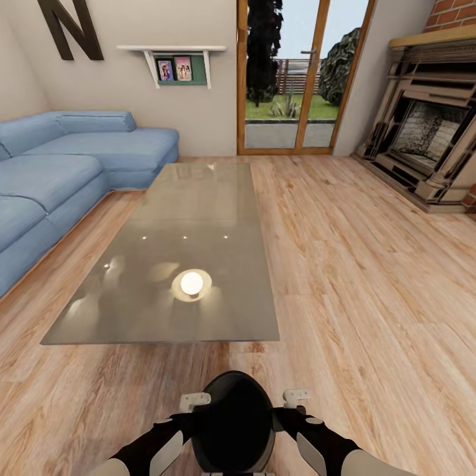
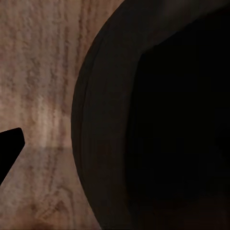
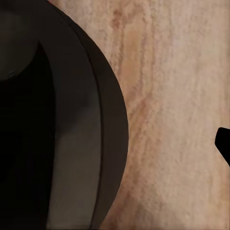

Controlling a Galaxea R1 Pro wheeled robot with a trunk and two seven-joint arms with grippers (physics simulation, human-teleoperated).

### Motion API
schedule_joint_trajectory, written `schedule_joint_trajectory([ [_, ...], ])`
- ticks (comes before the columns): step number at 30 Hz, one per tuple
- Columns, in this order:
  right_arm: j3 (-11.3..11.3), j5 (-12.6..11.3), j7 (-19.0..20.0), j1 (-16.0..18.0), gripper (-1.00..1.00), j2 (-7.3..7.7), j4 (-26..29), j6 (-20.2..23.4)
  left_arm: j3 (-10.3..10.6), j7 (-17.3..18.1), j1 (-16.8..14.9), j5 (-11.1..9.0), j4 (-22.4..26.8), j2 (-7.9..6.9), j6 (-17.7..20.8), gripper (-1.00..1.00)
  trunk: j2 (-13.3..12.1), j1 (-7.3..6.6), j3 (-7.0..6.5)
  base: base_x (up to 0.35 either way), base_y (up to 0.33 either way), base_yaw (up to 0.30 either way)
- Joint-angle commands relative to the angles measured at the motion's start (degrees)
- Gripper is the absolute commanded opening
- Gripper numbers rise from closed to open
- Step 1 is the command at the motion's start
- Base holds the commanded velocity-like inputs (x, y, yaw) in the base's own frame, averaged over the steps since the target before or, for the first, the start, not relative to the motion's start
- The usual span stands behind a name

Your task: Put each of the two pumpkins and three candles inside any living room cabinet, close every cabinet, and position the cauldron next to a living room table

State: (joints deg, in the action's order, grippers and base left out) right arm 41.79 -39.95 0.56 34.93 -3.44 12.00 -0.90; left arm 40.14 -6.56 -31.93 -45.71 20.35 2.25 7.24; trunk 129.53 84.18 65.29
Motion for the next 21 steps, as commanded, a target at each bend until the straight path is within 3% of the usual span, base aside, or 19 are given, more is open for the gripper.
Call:
schedule_joint_trajectory([
  [1, 0.4, -0.56, 0.06, 0.05, 1.0, 0.01, -0.04, -0.12, 0.48, -0.47, -0.03, -0.52, 0.13, -0.05, 0.14, 1.0, 0.02, -0.01, 0.04, 0.0, 0.0, 0.0],
  [5, 0.4, -0.56, 0.06, 0.05, 1.0, 0.01, -0.04, -0.11, 0.47, -0.48, 0.0, -0.52, 0.13, -0.05, 0.14, 1.0, 0.02, -0.01, 0.04, 0.0, 0.0, 0.0],
  [21, 0.4, -0.56, 0.06, 0.05, 1.0, 0.01, -0.04, -0.07, 0.29, -0.61, -0.05, -0.66, 0.13, 0.05, 0.48, 1.0, -6.4, -3.52, -2.83, 0.0, 0.0, 0.0],
])
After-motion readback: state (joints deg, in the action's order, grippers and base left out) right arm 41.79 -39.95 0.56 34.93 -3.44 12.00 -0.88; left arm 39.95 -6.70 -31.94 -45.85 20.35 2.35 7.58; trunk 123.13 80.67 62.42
